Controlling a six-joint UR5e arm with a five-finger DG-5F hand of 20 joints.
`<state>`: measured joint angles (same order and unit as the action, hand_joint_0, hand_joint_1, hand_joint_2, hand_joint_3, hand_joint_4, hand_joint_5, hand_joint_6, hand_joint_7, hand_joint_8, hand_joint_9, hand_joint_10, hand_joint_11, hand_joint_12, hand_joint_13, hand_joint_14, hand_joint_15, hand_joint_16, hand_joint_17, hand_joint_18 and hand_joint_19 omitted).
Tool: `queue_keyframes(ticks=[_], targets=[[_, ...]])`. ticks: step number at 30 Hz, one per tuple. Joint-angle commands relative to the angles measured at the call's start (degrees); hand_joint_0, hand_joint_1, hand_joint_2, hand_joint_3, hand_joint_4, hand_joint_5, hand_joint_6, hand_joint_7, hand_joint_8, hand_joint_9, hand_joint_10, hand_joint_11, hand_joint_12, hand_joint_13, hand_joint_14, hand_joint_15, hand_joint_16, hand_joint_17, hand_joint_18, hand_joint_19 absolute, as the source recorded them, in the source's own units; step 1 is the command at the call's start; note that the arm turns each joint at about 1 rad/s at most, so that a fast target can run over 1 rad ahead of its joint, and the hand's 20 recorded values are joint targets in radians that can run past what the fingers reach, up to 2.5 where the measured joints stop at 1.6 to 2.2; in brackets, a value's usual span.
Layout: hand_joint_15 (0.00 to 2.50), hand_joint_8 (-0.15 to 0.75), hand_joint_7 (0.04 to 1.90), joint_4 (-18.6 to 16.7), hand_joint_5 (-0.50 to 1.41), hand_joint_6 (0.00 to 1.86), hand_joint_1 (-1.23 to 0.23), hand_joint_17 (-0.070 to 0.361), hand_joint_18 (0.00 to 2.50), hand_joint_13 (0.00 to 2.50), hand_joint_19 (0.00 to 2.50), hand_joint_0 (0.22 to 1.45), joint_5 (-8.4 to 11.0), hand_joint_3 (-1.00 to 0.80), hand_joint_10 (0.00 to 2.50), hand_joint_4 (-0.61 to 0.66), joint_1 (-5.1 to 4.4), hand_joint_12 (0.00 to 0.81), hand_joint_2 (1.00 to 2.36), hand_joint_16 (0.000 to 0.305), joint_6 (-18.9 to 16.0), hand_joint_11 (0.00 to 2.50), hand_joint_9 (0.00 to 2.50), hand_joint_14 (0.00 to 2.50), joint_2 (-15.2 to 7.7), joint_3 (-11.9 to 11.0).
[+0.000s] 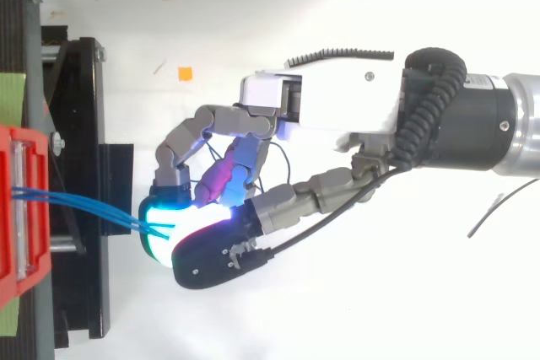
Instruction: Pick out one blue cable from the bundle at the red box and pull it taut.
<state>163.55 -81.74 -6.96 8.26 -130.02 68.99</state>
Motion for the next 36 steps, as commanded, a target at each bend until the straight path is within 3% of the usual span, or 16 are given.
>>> queue_keyframes(ticks=[1, 13, 16, 23, 36], targets=[[0.50, 0.330, 0.96, 0.02, -0.09, 0.90, -0.75, 0.123, 0.82, 0.87, 0.76, 0.68, 0.09, -0.29, 0.03, 0.17, -0.07, 0.399, 1.02, 0.055, 0.00, 0.76, 1.30, 0.02, -0.06, 0.00], [0.50, 0.320, 0.95, -0.07, -0.09, 0.92, -0.80, 0.118, 0.84, 0.88, 0.74, 0.73, 0.09, -0.41, 0.03, 0.07, -0.07, 0.390, 1.01, 0.052, 0.00, 0.88, 1.38, 0.02, -0.06, 0.00], [0.50, 0.309, 0.94, -0.07, -0.08, 0.93, -0.85, 0.115, 0.85, 0.92, 0.74, 0.75, 0.09, -0.50, 0.03, -0.01, -0.07, 0.383, 1.00, 0.051, 0.09, 0.89, 1.42, 0.02, -0.06, 0.00], [0.56, 0.271, 1.02, -0.07, -0.06, 0.93, -0.95, 0.107, 0.89, 1.00, 0.73, 0.76, 0.09, -0.50, 0.03, -0.17, -0.07, 0.367, 1.00, 0.047, 0.00, 0.96, 1.52, 0.02, -0.06, 0.00], [0.59, 0.261, 1.03, -0.07, -0.05, 0.91, -1.01, 0.107, 0.91, 1.05, 0.76, 0.58, 0.09, -0.50, 0.03, -0.10, -0.16, 0.365, 1.00, 0.048, 0.00, 0.99, 1.61, 0.02, 0.03, 0.00]])
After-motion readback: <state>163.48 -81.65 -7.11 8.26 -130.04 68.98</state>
